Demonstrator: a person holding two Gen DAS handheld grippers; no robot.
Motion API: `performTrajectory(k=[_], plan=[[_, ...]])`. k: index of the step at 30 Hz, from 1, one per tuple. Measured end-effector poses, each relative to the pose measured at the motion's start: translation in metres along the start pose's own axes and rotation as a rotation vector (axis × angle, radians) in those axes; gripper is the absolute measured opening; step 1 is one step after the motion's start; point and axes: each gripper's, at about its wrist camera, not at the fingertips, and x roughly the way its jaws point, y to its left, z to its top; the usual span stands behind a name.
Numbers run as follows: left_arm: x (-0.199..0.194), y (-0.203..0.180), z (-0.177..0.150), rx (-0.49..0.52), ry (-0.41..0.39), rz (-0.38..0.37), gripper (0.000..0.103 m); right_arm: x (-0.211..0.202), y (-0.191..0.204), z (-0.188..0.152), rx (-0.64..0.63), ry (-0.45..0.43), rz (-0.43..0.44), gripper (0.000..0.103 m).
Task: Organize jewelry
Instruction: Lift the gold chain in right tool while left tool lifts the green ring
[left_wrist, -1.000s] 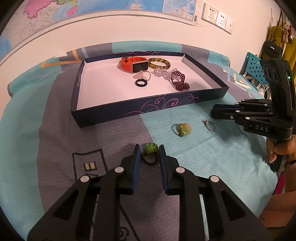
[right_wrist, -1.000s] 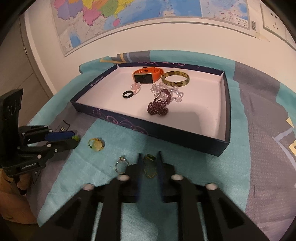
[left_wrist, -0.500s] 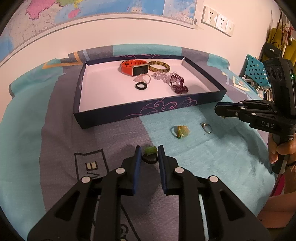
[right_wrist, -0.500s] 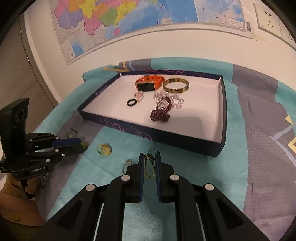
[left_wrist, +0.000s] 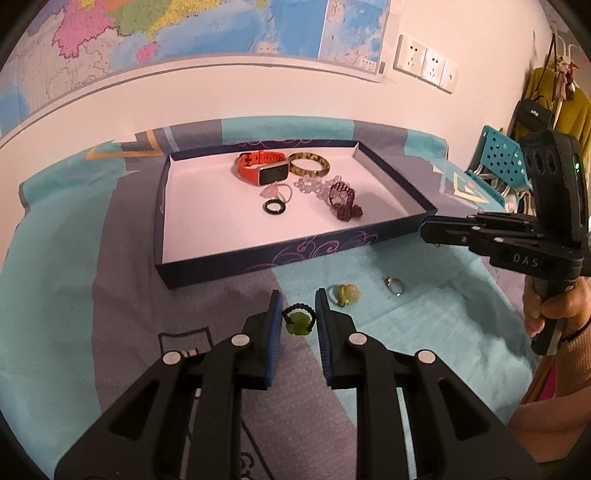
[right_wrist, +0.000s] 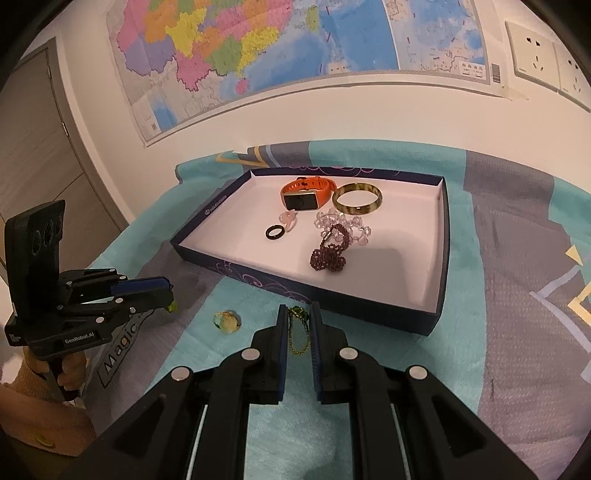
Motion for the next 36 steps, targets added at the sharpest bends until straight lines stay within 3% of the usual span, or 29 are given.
performTrajectory(k=[36], plan=[[0.007, 0.001, 0.065, 0.033, -0.093, 0.024, 0.018, 0.013, 0.006, 0.040, -0.042, -0.043, 0.006, 0.010]])
